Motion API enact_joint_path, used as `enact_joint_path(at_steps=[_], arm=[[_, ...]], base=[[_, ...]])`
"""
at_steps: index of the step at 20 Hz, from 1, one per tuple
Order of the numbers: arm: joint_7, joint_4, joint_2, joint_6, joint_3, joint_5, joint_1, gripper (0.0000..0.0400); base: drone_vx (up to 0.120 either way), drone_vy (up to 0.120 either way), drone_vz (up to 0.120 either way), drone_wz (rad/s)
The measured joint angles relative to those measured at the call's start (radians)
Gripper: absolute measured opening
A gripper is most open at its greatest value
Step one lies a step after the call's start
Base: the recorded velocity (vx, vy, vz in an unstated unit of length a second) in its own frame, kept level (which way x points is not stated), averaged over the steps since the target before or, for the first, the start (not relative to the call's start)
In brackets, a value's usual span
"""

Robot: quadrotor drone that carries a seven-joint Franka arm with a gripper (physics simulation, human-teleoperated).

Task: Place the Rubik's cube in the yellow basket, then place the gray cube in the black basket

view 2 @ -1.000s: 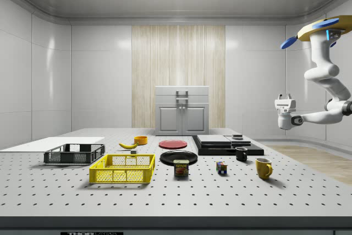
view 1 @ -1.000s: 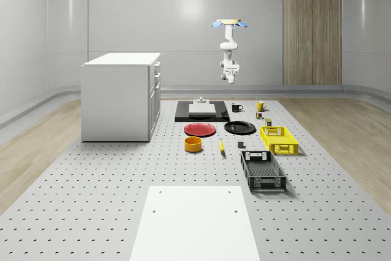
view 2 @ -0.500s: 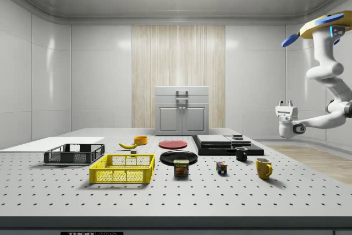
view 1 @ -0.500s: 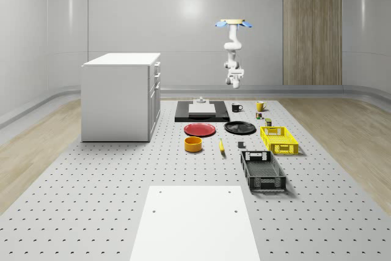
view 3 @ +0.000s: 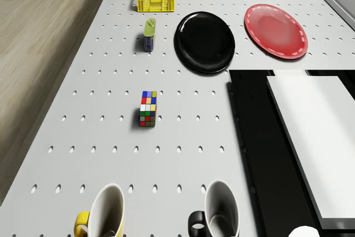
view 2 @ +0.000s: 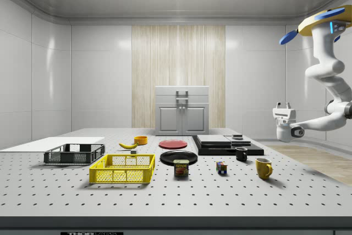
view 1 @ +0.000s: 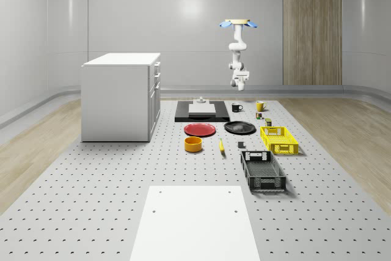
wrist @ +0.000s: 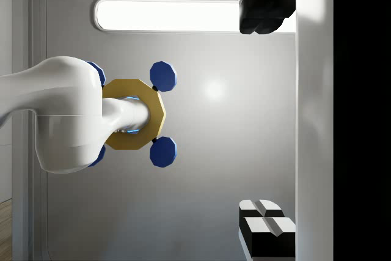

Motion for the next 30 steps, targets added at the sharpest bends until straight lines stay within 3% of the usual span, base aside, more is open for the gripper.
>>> enact_joint_path(at_steps=[20, 30], arm=[[0.000, -0.005, -0.008, 0.012, 0.004, -0.003, -0.003, 0.0400], [0.002, -0.011, -0.014, 0.020, 0.018, -0.023, -0.007, 0.0400]], base=[[0.120, 0.108, 0.000, 0.000], [0.120, 0.000, 0.000, 0.000]])
